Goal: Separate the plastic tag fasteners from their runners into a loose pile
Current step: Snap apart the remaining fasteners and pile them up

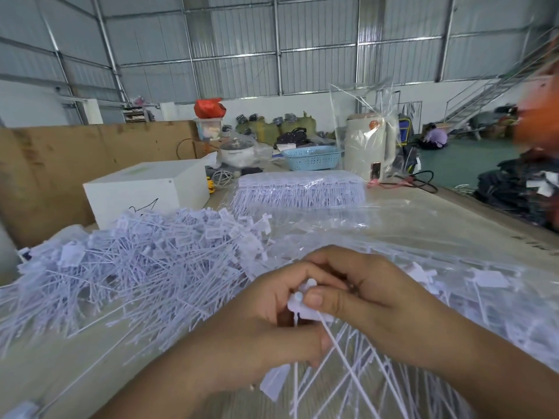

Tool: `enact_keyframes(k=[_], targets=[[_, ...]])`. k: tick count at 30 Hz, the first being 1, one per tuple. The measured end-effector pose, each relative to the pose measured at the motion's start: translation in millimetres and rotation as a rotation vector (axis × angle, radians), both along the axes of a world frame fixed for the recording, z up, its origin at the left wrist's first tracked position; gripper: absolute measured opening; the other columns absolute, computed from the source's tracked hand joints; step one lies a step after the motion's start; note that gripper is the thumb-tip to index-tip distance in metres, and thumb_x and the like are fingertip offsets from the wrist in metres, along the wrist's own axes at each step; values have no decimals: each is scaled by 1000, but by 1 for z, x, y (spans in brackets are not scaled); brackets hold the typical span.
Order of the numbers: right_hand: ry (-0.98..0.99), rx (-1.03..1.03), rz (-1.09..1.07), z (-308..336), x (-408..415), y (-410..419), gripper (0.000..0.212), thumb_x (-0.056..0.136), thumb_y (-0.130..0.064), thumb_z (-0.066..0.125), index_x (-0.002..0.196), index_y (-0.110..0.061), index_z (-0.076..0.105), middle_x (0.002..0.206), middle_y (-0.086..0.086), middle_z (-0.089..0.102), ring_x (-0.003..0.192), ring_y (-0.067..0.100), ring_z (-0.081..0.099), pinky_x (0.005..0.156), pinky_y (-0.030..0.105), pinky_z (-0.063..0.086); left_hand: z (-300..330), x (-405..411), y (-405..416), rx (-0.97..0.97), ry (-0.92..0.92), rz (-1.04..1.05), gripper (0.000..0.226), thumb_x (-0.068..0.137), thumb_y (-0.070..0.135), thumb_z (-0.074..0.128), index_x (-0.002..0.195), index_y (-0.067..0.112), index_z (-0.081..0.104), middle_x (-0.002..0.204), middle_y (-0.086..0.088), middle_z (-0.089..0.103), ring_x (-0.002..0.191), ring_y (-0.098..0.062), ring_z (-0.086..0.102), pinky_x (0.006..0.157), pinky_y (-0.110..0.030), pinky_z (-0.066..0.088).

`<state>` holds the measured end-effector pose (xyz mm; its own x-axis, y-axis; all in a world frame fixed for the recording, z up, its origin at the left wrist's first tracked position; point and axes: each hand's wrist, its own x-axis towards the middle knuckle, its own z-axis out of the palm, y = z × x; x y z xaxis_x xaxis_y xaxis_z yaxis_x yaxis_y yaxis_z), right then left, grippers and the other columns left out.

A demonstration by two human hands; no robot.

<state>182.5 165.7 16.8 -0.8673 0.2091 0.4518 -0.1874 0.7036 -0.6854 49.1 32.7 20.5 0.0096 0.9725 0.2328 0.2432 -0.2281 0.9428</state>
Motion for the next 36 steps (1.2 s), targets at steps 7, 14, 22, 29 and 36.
enact_keyframes(k=[7,14,22,29,36], targets=[[-82,204,-54,11,10,5,44,90,-62,47,87,-22,62,72,3,60,65,22,57,62,47,47,4,-5,1,52,30,112,8,69,25,75,73,27,69,68,15,62,61,0,55,59,-15,46],[-126,170,-121,13,12,9,21,92,-39,62,80,-22,59,61,-5,50,52,6,43,50,29,35,1,0,3,84,67,334,43,62,14,80,51,25,40,53,12,36,49,-9,30,47,-17,27],[225,-19,-450,15,9,11,39,80,-55,50,66,-19,43,50,-11,38,43,4,33,42,17,31,-6,4,8,289,-92,767,42,57,20,75,52,22,33,52,4,25,54,-19,31,53,-29,28],[-60,95,-32,2,5,2,22,97,-52,48,100,-32,57,66,8,55,53,22,47,52,39,40,-10,-8,10,163,-158,463,33,59,42,81,58,23,54,48,4,45,44,-11,42,50,-26,36],[25,-36,18,0,6,1,23,89,-52,54,105,-36,49,61,3,43,54,18,38,52,41,33,-8,-8,9,139,-167,301,28,69,44,75,66,23,56,49,-1,54,43,-16,47,49,-27,39]])
